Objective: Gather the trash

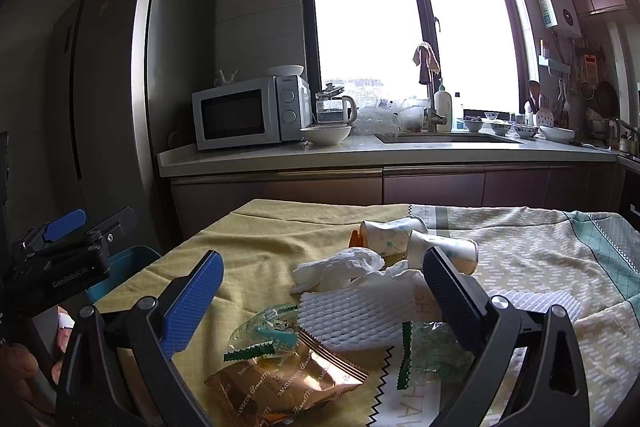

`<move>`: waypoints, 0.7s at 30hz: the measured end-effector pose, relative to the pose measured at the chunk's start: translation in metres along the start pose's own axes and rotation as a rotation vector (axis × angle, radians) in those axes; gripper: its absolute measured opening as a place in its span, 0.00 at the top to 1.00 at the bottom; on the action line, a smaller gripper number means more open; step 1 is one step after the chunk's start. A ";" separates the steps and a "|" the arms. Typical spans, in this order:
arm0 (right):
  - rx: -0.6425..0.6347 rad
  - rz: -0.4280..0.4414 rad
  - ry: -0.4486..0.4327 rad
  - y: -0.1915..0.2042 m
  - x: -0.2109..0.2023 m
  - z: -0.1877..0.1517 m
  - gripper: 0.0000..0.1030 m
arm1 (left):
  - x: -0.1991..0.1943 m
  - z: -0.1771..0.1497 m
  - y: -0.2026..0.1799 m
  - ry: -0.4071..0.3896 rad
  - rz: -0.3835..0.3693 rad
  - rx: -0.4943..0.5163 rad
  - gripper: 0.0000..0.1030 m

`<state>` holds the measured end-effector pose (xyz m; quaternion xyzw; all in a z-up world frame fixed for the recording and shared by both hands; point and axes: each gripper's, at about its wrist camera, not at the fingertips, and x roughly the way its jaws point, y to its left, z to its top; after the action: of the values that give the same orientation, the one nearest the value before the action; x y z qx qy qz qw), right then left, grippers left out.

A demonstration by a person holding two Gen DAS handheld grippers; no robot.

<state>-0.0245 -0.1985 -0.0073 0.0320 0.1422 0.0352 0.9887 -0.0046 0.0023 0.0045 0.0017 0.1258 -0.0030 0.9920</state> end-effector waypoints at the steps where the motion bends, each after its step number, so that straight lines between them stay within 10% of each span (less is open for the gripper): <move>1: 0.000 0.000 0.001 0.000 0.000 0.000 0.06 | 0.000 0.000 0.000 0.000 -0.001 0.000 0.05; 21: 0.000 0.006 0.003 0.001 0.002 -0.002 0.06 | -0.003 -0.001 -0.002 0.001 0.001 -0.002 0.05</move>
<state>-0.0235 -0.1977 -0.0096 0.0325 0.1434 0.0380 0.9884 -0.0072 -0.0001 0.0045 0.0010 0.1263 -0.0024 0.9920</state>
